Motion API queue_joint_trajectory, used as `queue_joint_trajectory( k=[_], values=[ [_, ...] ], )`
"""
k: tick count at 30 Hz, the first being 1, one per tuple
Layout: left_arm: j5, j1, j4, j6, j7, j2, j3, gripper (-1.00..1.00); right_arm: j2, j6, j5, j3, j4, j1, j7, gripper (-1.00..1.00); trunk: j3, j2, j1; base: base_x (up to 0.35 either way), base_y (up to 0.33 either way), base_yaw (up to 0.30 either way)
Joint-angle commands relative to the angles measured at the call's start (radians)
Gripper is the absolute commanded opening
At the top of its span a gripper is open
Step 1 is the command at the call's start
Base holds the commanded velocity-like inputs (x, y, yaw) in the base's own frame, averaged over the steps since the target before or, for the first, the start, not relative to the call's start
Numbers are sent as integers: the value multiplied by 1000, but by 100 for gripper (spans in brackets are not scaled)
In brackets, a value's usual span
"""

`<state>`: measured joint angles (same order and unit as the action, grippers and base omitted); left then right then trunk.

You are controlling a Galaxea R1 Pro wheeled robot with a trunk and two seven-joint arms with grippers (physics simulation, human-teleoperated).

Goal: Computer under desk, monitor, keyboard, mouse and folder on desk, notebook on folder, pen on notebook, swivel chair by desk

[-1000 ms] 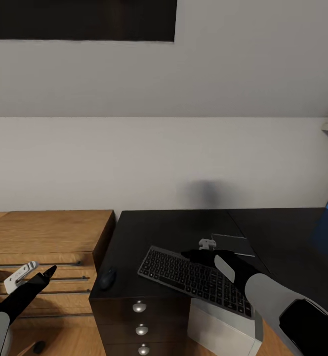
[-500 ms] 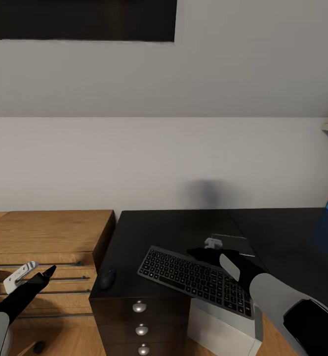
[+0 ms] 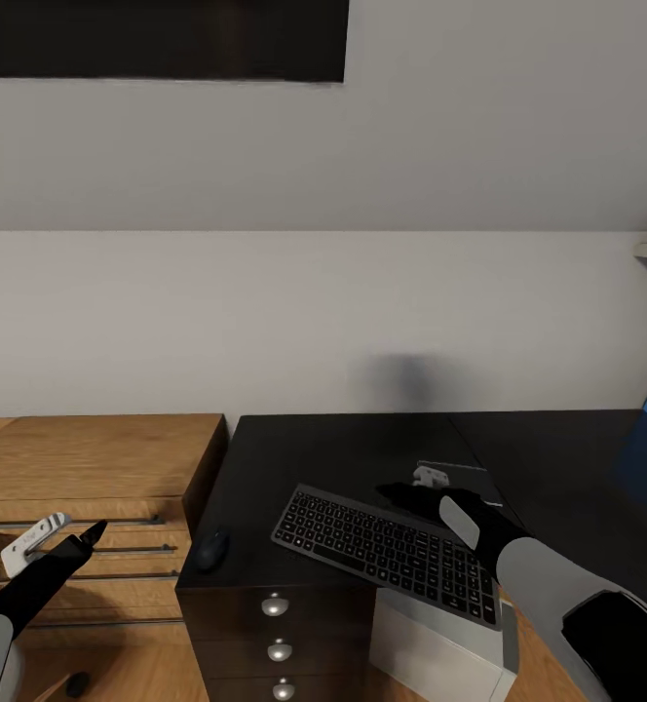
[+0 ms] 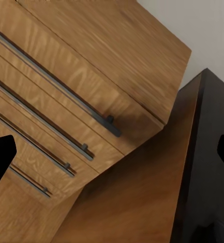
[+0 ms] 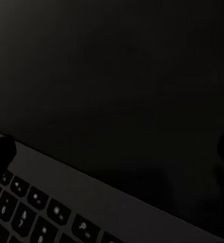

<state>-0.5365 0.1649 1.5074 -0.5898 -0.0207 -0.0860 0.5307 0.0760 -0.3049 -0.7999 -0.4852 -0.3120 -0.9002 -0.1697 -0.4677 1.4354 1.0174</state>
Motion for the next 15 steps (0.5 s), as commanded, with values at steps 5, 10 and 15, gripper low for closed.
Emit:
queue_joint_trajectory(
  k=[5, 10, 15],
  values=[
    [-8, 1, 2, -6, -2, 0, 1, 100, 0, -3, -2, -3, -1, -1, -1, 100, -1, 1, 0, 0, 0, 0],
    [-8, 1, 2, -7, -2, -1, 2, 100, 0, -19, -3, -2, -2, -1, 5, 100, -1, 1, 0, 0, 0, 0],
    [-5, 1, 0, -6, -2, -1, 2, 100, 0, -67, -4, -1, -2, -1, 5, 100, -1, 1, 0, 0, 0, 0]
  ],
)
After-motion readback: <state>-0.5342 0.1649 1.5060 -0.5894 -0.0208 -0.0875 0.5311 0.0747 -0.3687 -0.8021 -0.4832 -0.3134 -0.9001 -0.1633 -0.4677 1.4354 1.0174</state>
